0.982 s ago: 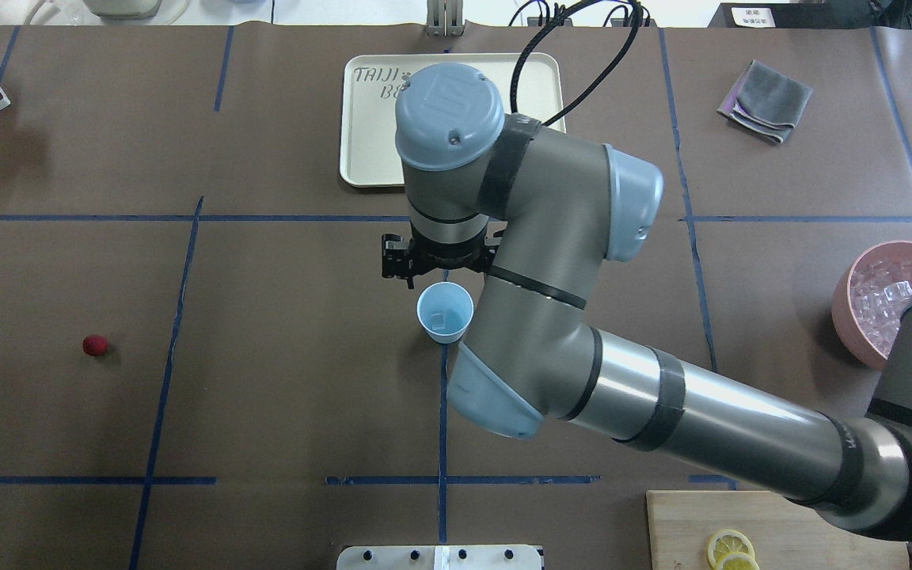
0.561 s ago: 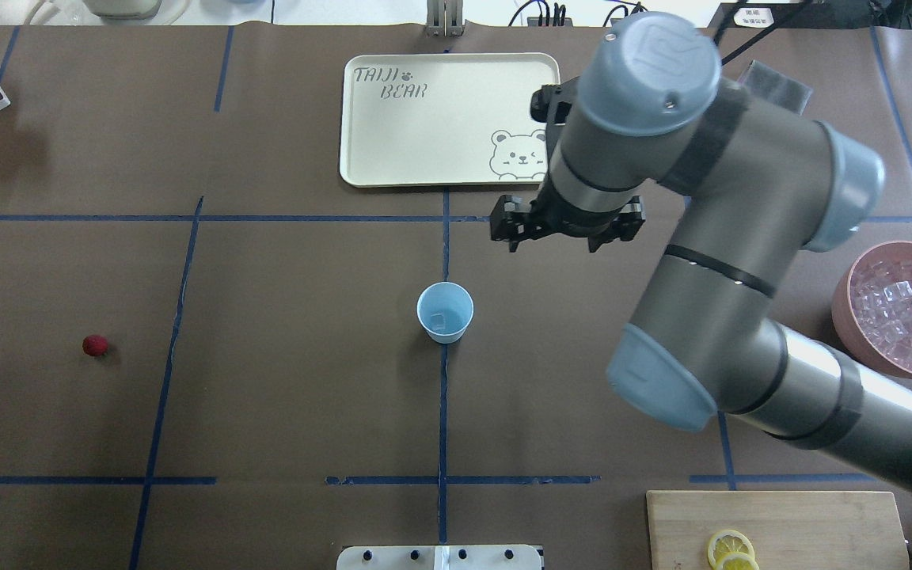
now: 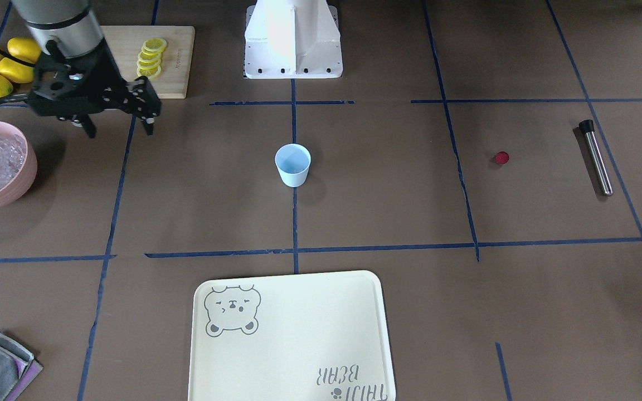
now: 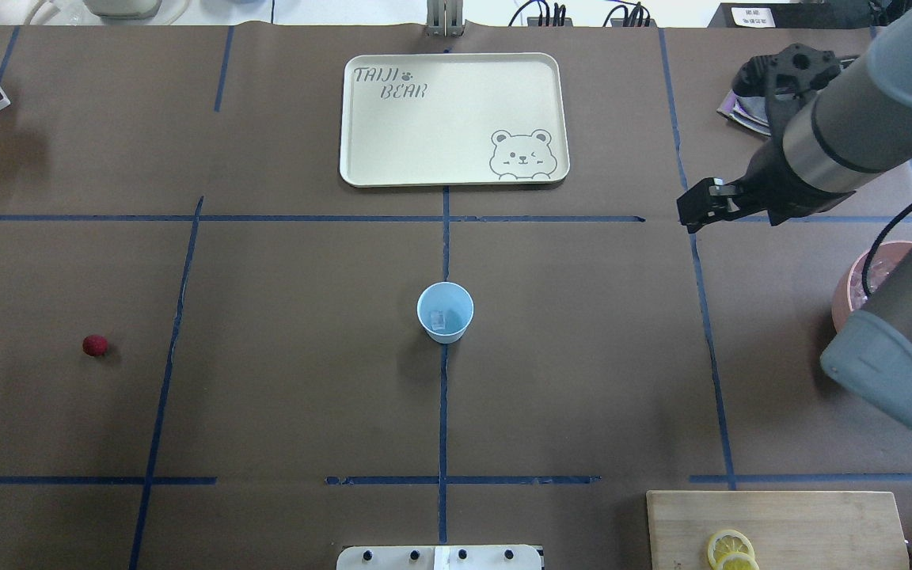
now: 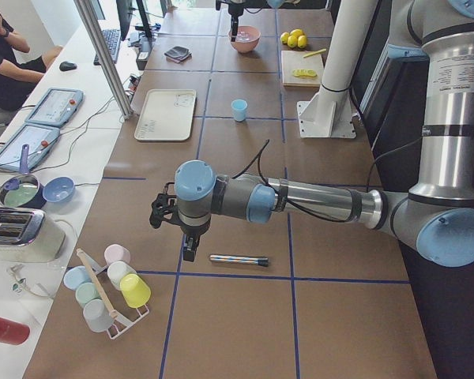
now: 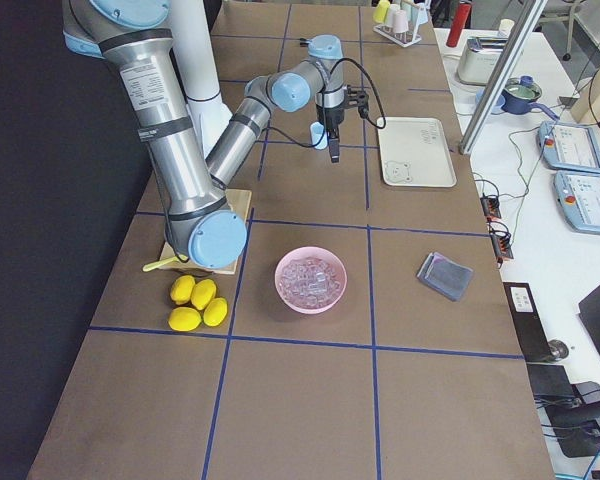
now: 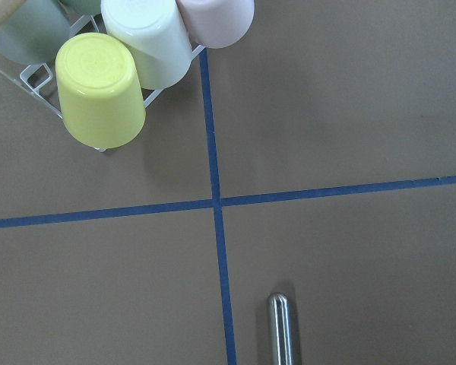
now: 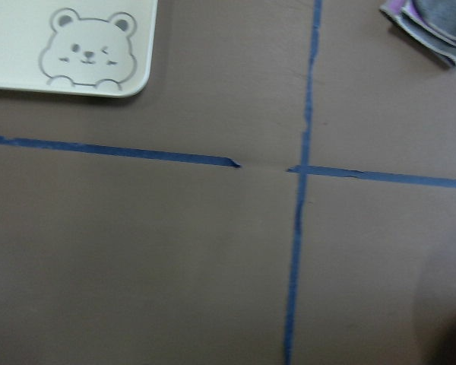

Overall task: Mash ice and strawberries in cup
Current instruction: 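Move the right gripper back toward the pink bowl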

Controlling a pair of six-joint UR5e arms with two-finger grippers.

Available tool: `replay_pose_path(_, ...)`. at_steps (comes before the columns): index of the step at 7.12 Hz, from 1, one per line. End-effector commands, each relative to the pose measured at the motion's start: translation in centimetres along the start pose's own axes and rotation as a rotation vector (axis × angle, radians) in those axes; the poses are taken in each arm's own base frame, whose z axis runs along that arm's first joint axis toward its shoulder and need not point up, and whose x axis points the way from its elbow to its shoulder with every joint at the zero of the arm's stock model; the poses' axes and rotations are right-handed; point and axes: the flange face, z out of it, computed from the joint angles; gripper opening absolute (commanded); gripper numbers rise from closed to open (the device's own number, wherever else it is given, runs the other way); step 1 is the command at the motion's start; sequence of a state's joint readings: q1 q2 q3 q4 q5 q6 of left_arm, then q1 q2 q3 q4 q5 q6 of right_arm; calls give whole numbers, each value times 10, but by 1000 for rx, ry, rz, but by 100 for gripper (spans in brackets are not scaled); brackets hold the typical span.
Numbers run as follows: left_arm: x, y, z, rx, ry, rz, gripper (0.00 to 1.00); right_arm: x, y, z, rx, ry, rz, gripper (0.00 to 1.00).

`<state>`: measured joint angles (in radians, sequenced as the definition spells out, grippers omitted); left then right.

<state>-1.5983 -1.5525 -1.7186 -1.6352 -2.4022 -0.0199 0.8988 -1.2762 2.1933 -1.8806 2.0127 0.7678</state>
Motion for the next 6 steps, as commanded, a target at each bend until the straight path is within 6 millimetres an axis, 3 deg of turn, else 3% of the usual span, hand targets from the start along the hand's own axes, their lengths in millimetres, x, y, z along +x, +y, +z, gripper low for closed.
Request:
replay_pose_path(1,1,0,-1,3,0,3,100,116,11,-6,-55,29,-101,99)
replay_pose_path(3,3,0,-3,6,2,6,100,191,19,-1,-102,47,-168,100)
replay_pose_path(6,7,-1,-6,11,2,6,100,228,27,24,-176,39,-135,99)
